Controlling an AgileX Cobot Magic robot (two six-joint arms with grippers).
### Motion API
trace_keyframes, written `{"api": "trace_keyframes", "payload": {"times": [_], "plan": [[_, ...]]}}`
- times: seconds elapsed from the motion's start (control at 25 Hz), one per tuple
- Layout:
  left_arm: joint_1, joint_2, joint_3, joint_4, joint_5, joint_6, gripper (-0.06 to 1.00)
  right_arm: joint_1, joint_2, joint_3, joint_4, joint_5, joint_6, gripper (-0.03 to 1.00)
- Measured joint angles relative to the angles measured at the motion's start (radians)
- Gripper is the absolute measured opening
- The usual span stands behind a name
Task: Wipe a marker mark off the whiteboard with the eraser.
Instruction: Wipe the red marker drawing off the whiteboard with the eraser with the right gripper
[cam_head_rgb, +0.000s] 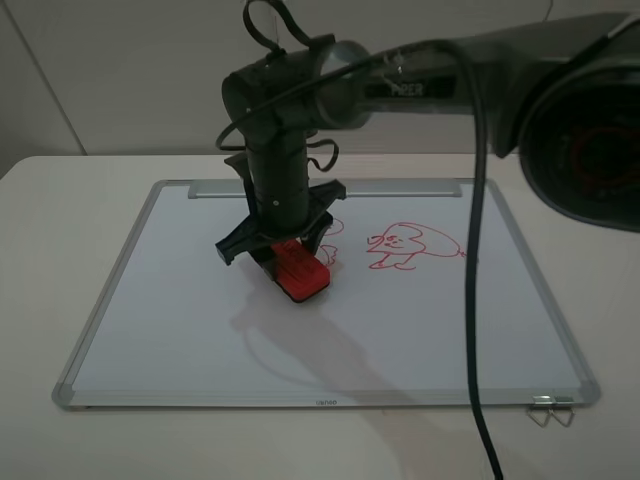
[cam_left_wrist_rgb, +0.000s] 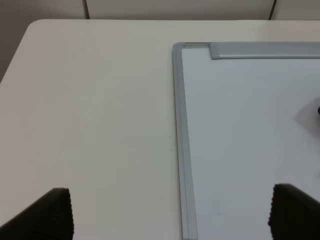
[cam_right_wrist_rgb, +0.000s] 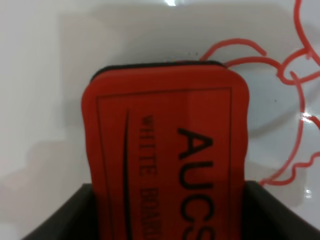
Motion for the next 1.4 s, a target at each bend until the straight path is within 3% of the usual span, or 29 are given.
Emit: {"api": "trace_keyframes", "payload": {"times": [0.84,1.4], "plan": [[0.000,0.000,0.000,0.000,0.000,0.000,0.78,0.003,0.071,-0.023,0.015,-0.007,-0.011,0.49],[0.000,0.000,0.000,0.000,0.000,0.000,0.78,-0.170,0.102,-0.042,0.033,-0.132,-0.029,0.49]]}}
